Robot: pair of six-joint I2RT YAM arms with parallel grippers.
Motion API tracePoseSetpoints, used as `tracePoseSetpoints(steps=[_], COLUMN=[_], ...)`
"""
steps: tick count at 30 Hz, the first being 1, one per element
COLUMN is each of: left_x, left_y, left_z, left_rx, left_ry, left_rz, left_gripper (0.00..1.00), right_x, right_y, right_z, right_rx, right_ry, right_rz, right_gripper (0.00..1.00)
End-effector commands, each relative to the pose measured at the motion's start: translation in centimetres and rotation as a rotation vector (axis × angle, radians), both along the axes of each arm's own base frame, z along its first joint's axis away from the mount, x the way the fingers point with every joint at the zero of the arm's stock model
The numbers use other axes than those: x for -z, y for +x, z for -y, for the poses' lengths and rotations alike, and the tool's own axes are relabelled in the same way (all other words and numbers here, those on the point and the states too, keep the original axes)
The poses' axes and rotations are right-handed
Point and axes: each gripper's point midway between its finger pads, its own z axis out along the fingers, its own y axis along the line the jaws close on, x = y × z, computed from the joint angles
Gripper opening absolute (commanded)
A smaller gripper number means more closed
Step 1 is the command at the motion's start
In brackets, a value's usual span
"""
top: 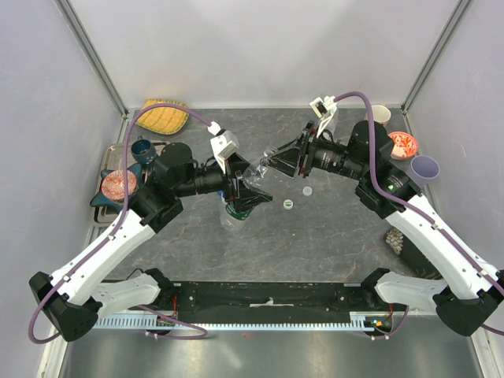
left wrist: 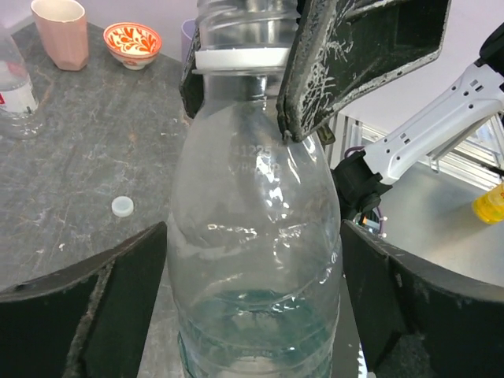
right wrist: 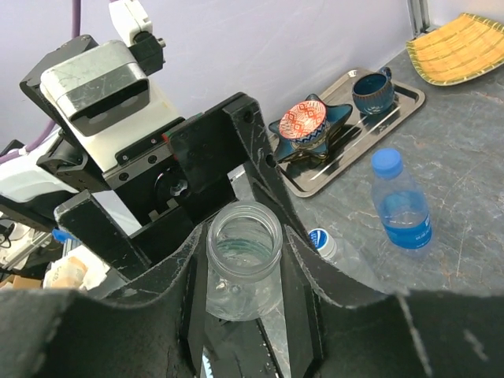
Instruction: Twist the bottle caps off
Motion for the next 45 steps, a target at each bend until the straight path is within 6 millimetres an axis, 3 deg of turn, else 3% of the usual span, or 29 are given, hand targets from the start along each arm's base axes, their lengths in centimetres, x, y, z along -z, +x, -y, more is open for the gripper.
tracePoseSetpoints(steps=[1,6,8,9,11,12,13,14,15,17,21,26,32,34,45], left_x=[-3.3,-5.3,-7.2,-7.6,-8.5,-9.5,-9.3,-9.3,-9.7,-9.0,-7.6,-6.7,-5.8,-5.5,-4.2], left_y=[0.4,2.2,2.4,2.3,2.5,1.8,1.8,1.7,1.1,0.5,-1.2,-2.3,-2.0,-1.9,-0.7], left_z=[-1.3,-4.5,-6.4,-7.2,-8.8,-10.0,-10.5,-11.3,-12.1,-12.6,-12.8,-13.4,-13.8,-13.7,-12.9], left_rx=[-0.087,-0.319,-0.413,-0.442,-0.52,-0.546,-0.567,-0.602,-0.613,-0.611,-0.56,-0.545,-0.569,-0.57,-0.573], left_ry=[-0.04,-0.042,-0.064,-0.064,-0.084,-0.113,-0.117,-0.127,-0.147,-0.146,-0.157,-0.178,-0.149,-0.138,-0.077], left_rz=[0.079,0.109,0.141,0.152,0.177,0.204,0.209,0.214,0.23,0.241,0.255,0.253,0.256,0.253,0.225], left_gripper=[0.99,0.99,0.99,0.99,0.99,0.99,0.99,0.99,0.99,0.99,1.0,1.0,1.0,1.0,1.0], right_x=[-2.5,-4.2,-4.0,-3.6,-3.0,-1.9,-1.4,-1.2,0.4,0.8,3.6,5.0,9.6,9.7,15.1], right_y=[-0.4,5.5,7.5,9.7,11.7,13.6,14.7,15.8,17.6,19.3,24.3,27.8,32.0,32.9,35.9], right_z=[0.7,5.5,7.4,9.3,11.1,12.3,13.1,13.6,13.4,15.0,13.0,12.4,11.5,11.5,12.0], right_rx=[0.034,0.481,0.63,0.786,0.929,1.056,1.131,1.186,1.237,1.38,1.347,1.386,1.38,1.384,1.363], right_ry=[0.042,0.015,-0.016,-0.05,-0.104,-0.155,-0.188,-0.23,-0.296,-0.374,-0.452,-0.421,-0.491,-0.487,-0.557], right_rz=[0.08,0.089,0.086,0.071,0.085,0.076,0.08,0.11,0.113,0.152,0.172,0.224,0.192,0.189,0.099], right_gripper=[0.0,0.0,0.0,0.0,0.0,0.0,0.0,0.0,0.0,0.0,0.0,0.0,0.0,0.0,0.0])
